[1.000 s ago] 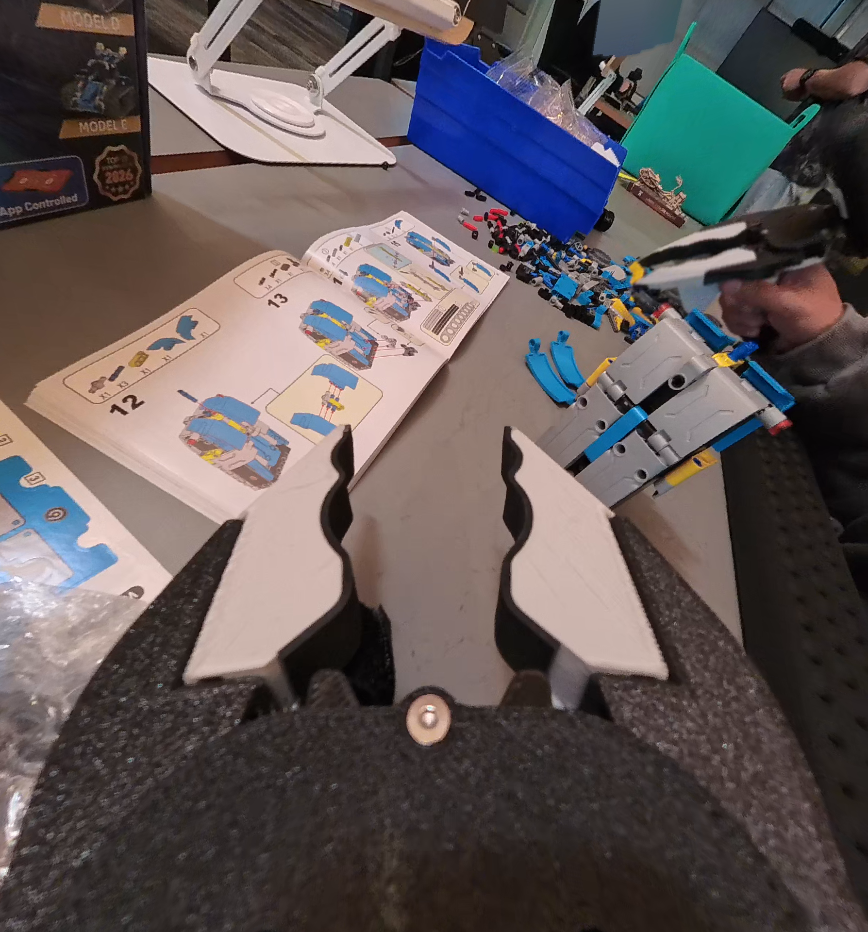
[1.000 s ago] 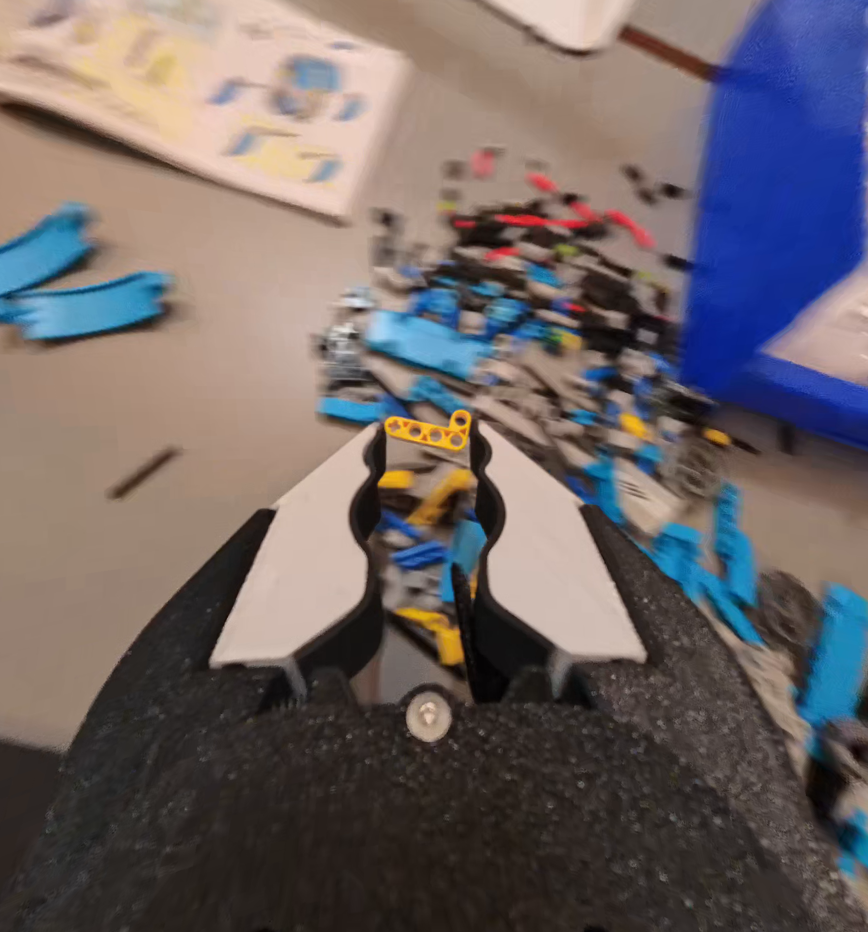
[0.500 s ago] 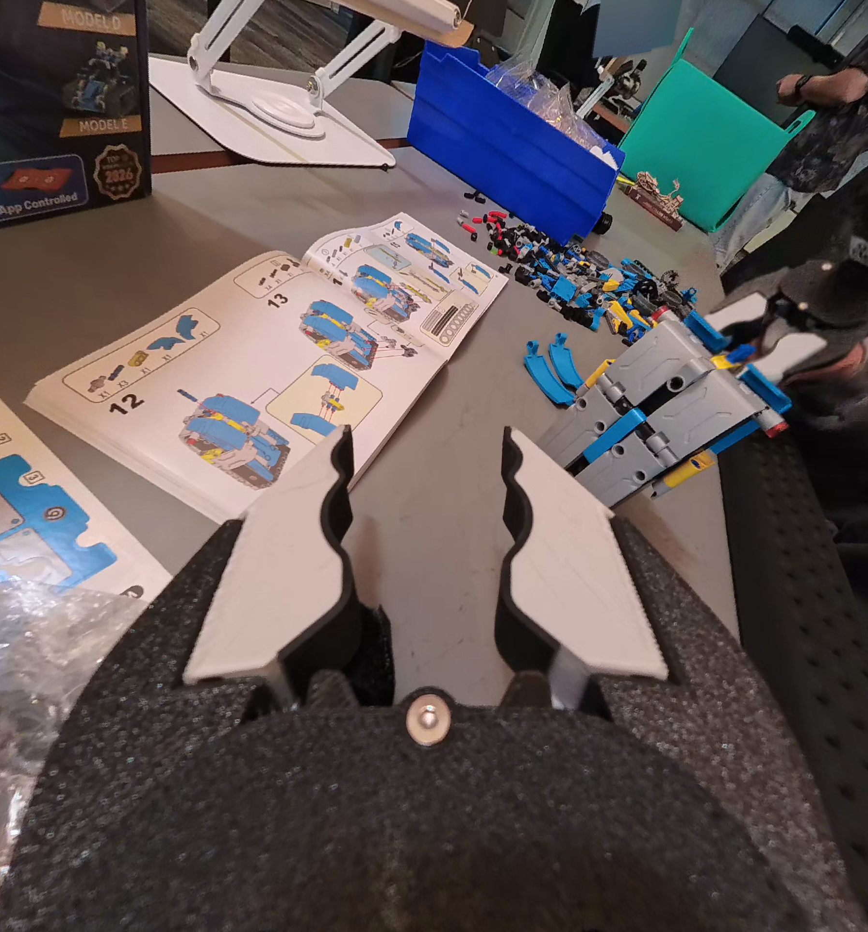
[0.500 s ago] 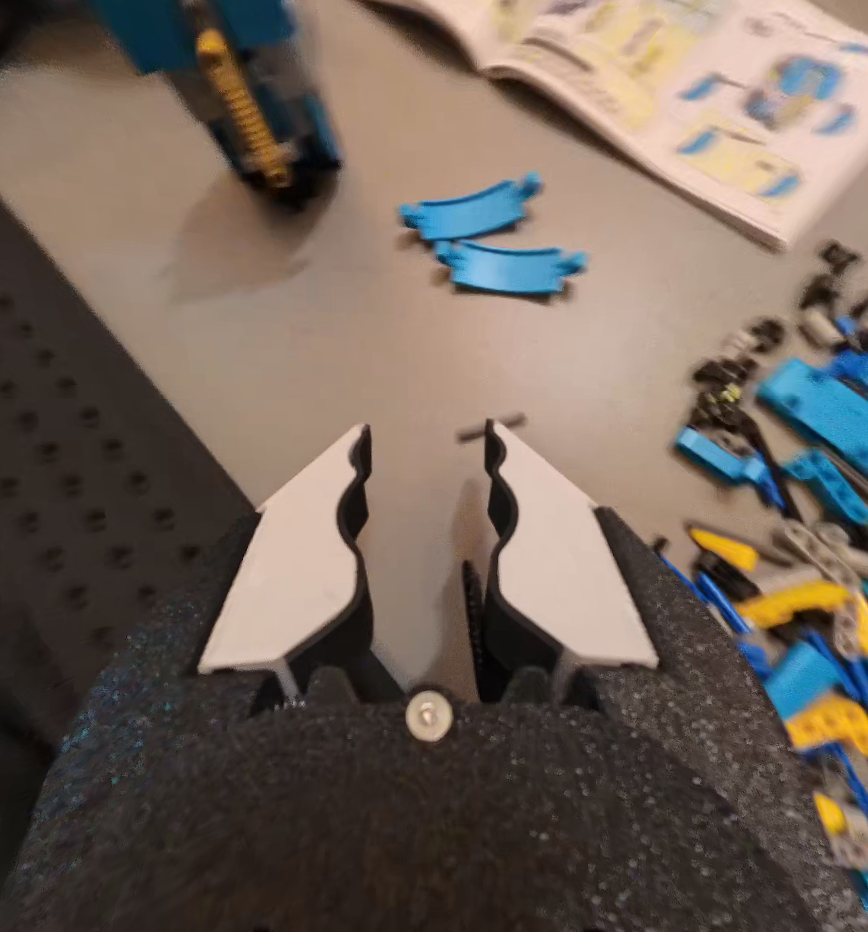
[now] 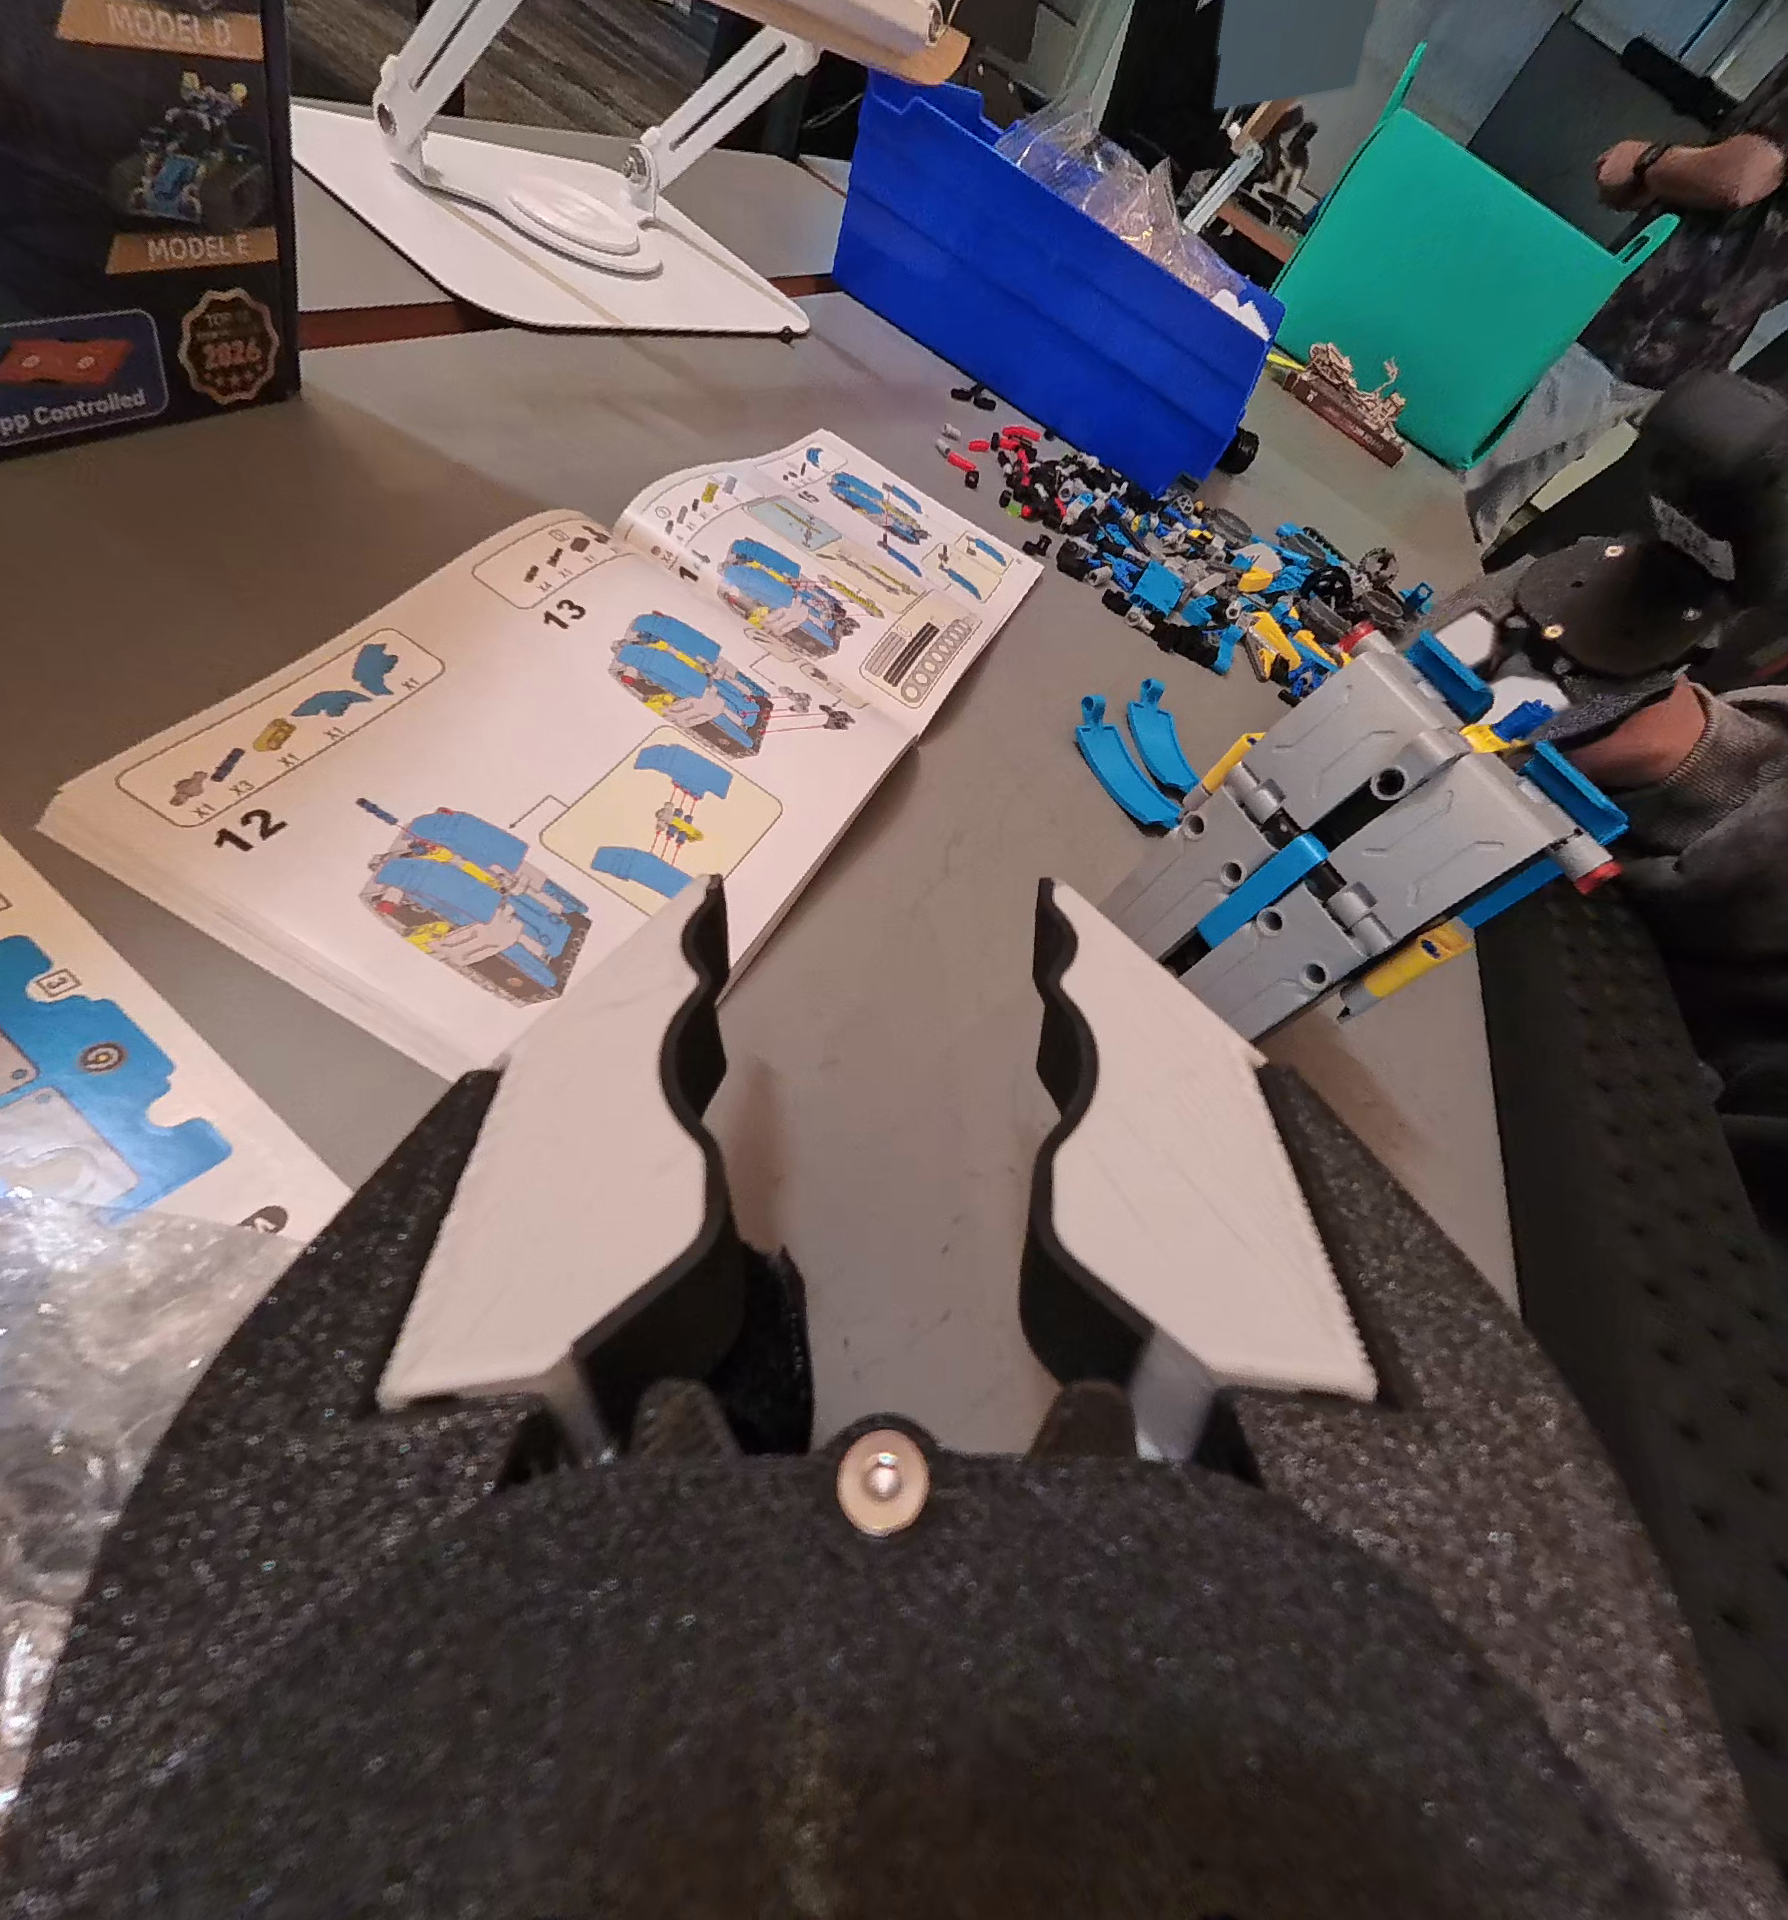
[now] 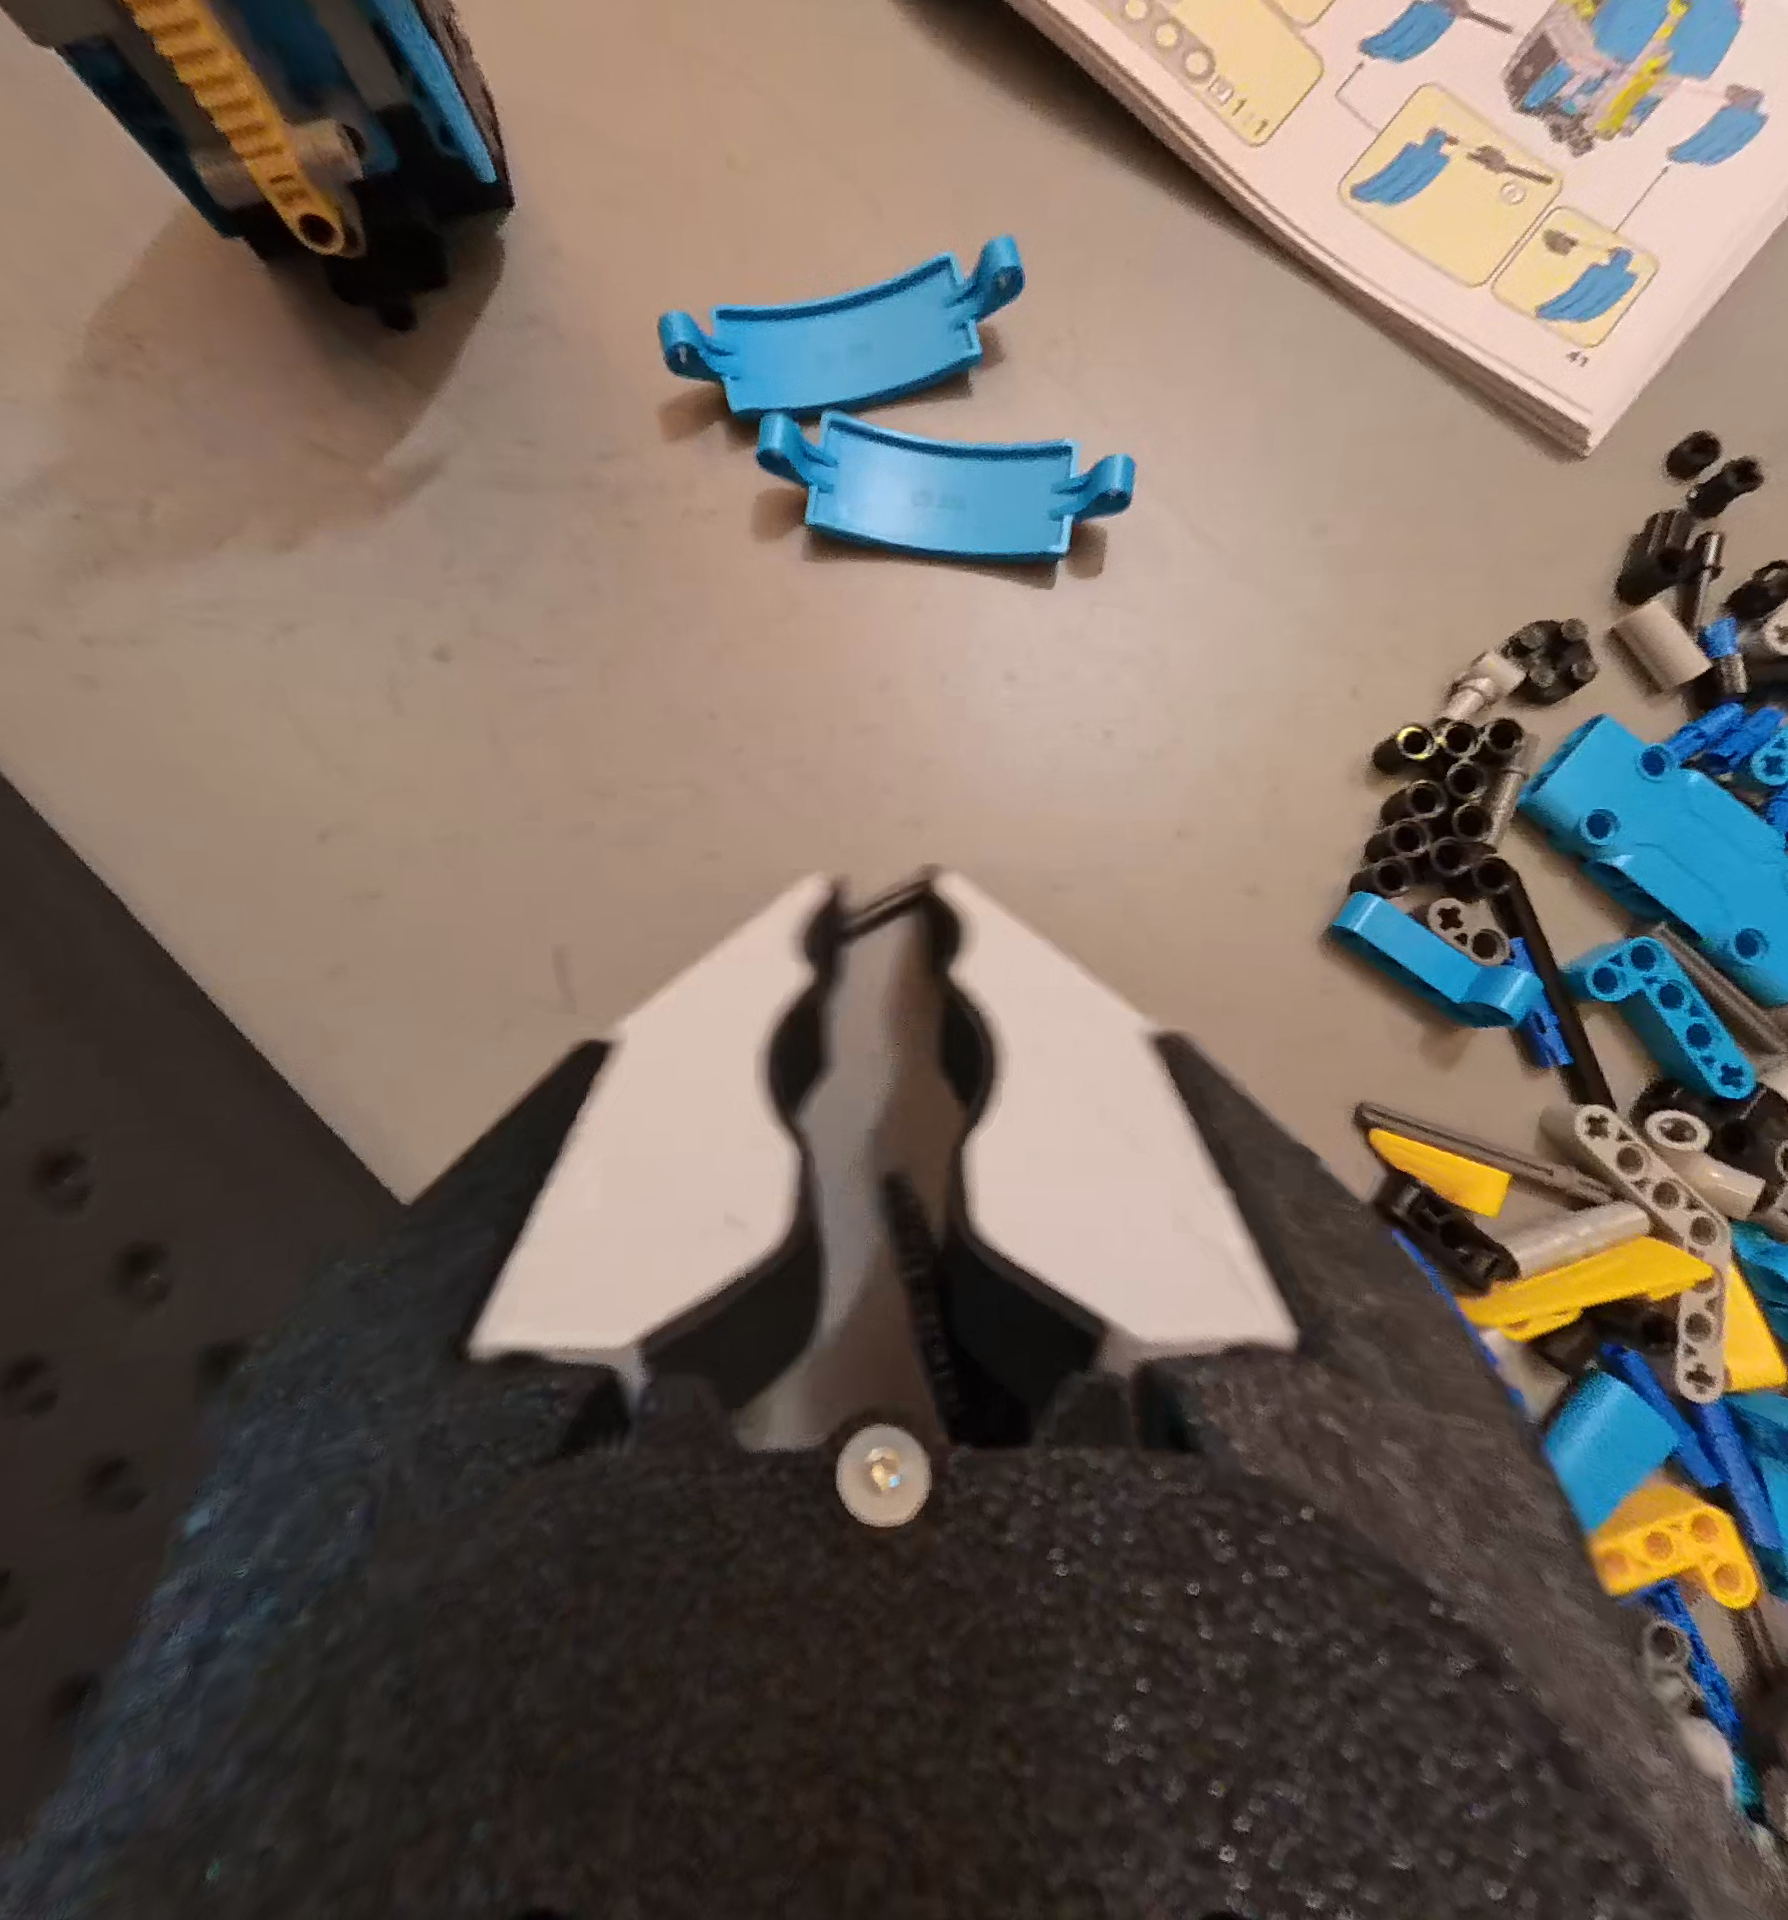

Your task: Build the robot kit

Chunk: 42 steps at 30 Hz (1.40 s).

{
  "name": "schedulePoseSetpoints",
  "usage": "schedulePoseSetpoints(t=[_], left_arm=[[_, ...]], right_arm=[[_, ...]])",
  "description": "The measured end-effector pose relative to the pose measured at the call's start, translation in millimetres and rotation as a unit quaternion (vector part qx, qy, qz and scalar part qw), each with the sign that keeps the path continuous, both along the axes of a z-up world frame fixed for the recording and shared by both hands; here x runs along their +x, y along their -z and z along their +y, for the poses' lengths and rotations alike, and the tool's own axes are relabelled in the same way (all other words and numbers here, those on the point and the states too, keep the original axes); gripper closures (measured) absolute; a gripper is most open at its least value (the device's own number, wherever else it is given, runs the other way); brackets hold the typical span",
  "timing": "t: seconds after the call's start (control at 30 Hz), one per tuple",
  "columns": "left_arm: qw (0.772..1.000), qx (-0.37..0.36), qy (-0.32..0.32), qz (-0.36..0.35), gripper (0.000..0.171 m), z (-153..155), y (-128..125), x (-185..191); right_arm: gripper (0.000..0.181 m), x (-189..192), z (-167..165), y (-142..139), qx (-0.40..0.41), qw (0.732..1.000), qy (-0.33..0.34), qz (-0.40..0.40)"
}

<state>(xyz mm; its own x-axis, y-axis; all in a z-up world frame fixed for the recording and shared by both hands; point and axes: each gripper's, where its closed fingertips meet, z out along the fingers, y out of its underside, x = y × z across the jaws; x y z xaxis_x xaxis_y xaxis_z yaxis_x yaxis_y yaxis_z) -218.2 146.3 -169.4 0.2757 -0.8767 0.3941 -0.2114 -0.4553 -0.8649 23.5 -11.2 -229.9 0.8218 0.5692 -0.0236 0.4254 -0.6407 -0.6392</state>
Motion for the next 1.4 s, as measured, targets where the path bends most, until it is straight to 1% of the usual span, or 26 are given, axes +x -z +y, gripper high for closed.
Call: schedulePoseSetpoints(t=[0.03, 0.13, 0.2, 0.27, 0.37, 0.47, 0.5, 0.57, 0.6, 0.63, 0.67, 0.73, 0.8, 0.9, 0.93, 0.97, 1.03, 1.1, 1.13, 1.23, 1.33, 1.4], left_arm=[[1.0, 0.0, 0.0, 0.0, 0.113, 0, 0, 0], [1.0, -0.001, -0.001, -0.002, 0.113, 0, 0, 0], [1.0, -0.002, 0.0, -0.002, 0.113, 0, 0, 0], [1.0, -0.003, 0.0, -0.002, 0.113, 0, 0, 0], [1.0, -0.004, 0.0, -0.003, 0.113, 1, 0, 0], [1.0, -0.003, -0.001, -0.003, 0.113, 1, 0, 0], [1.0, -0.003, -0.001, -0.003, 0.113, 1, 0, 0], [1.0, -0.002, 0.0, -0.002, 0.113, 0, 0, 0], [1.0, -0.003, 0.0, -0.002, 0.113, 0, 0, 0], [1.0, -0.003, 0.0, -0.002, 0.113, 0, 0, 0], [1.0, -0.005, 0.0, -0.002, 0.113, 1, 0, 0], [1.0, -0.007, 0.0, -0.004, 0.113, 1, 0, 0], [1.0, -0.008, 0.0, -0.004, 0.113, 1, 0, -1], [1.0, -0.005, -0.001, -0.003, 0.113, 1, 0, 0], [1.0, -0.004, 0.0, -0.003, 0.113, 1, 0, 0], [1.0, -0.003, 0.0, -0.001, 0.113, 0, 0, 0], [1.0, 0.001, 0.0, 0.0, 0.113, 0, 0, 0], [1.0, 0.012, -0.004, -0.002, 0.113, 0, -2, -1], [1.0, 0.02, -0.006, -0.002, 0.113, 0, -3, -1], [0.998, 0.057, -0.012, -0.006, 0.113, -1, -9, -1], [0.995, 0.102, -0.015, -0.002, 0.114, -2, -14, 0], [0.993, 0.119, -0.012, 0.004, 0.114, -4, -14, 1]], right_arm=[[0.179, 3, 1, -1, 0.008, 1.0, 0.006, -0.007], [0.179, 19, 5, -20, 0.053, 0.998, 0.028, -0.012], [0.179, 40, 6, -31, 0.061, 0.996, 0.064, -0.014], [0.181, 52, 2, -40, 0.065, 0.994, 0.082, -0.012], [0.181, 73, -2, -51, 0.092, 0.989, 0.103, -0.048], [0.181, 119, -6, -60, 0.102, 0.979, 0.158, -0.078], [0.181, 141, -9, -64, 0.103, 0.973, 0.189, -0.088], [0.181, 192, -18, -67, 0.106, 0.951, 0.262, -0.125], [0.181, 209, -24, -65, 0.098, 0.943, 0.29, -0.128], [0.179, 218, -30, -63, 0.089, 0.94, 0.308, -0.12], [0.172, 220, -35, -63, 0.085, 0.937, 0.32, -0.108], [0.163, 204, -40, -61, 0.078, 0.946, 0.309, -0.062], [0.158, 181, -48, -59, 0.068, 0.956, 0.283, -0.043], [0.154, 133, -66, -54, 0.042, 0.973, 0.228, 0.006], [0.154, 118, -72, -51, 0.026, 0.975, 0.218, 0.021], [0.153, 107, -77, -46, 0.012, 0.977, 0.212, 0.02], [0.153, 93, -80, -42, 0.023, 0.978, 0.208, 0.004], [0.153, 73, -75, -41, 0.036, 0.977, 0.209, 0.035], [0.153, 66, -73, -39, 0.034, 0.976, 0.211, 0.046], [0.153, 63, -63, -29, 0.04, 0.971, 0.233, 0.033], [0.153, 56, -49, -17, 0.031, 0.965, 0.252, 0.071], [0.153, 61, -47, -14, 0.022, 0.964, 0.259, 0.055]])
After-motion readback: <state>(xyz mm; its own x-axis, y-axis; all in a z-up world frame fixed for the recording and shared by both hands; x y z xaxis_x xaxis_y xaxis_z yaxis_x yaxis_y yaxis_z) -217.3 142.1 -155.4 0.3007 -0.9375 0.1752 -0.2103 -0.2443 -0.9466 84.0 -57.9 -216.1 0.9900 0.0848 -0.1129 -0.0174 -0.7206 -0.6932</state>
